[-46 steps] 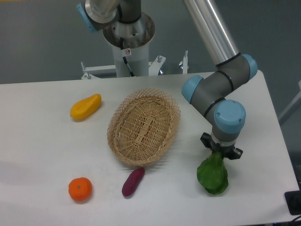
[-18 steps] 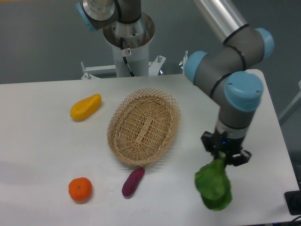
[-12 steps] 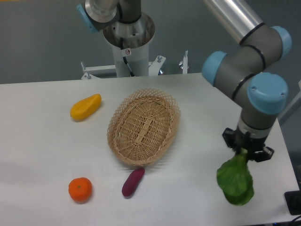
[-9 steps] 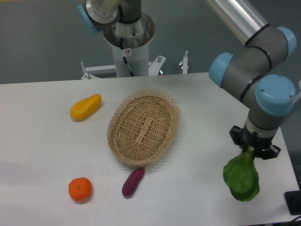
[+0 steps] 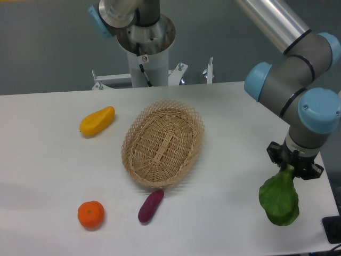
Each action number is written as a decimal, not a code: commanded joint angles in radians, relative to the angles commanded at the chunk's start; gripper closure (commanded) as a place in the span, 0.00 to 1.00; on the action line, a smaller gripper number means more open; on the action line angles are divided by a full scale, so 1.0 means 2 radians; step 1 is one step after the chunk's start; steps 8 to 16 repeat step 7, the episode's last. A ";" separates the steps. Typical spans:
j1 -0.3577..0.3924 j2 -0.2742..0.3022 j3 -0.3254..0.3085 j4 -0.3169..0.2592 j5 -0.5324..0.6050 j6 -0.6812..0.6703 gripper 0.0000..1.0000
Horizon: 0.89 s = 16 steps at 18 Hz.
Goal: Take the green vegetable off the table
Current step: 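Carry the held bok choy back toward the arm's starting side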
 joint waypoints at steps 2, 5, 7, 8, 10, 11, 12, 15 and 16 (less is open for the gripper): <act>0.000 0.000 -0.001 0.000 0.001 0.000 0.67; 0.000 0.000 -0.001 0.000 0.001 -0.001 0.68; 0.000 0.000 -0.001 0.001 0.000 0.000 0.68; 0.000 0.000 -0.001 0.001 0.000 0.000 0.68; 0.000 0.000 -0.001 0.001 0.000 0.000 0.68; 0.000 0.000 -0.001 0.001 0.000 0.000 0.68; 0.000 0.000 -0.001 0.001 0.000 0.000 0.68; 0.000 0.000 -0.001 0.001 0.000 0.000 0.68; 0.000 0.000 -0.001 0.001 0.000 0.000 0.68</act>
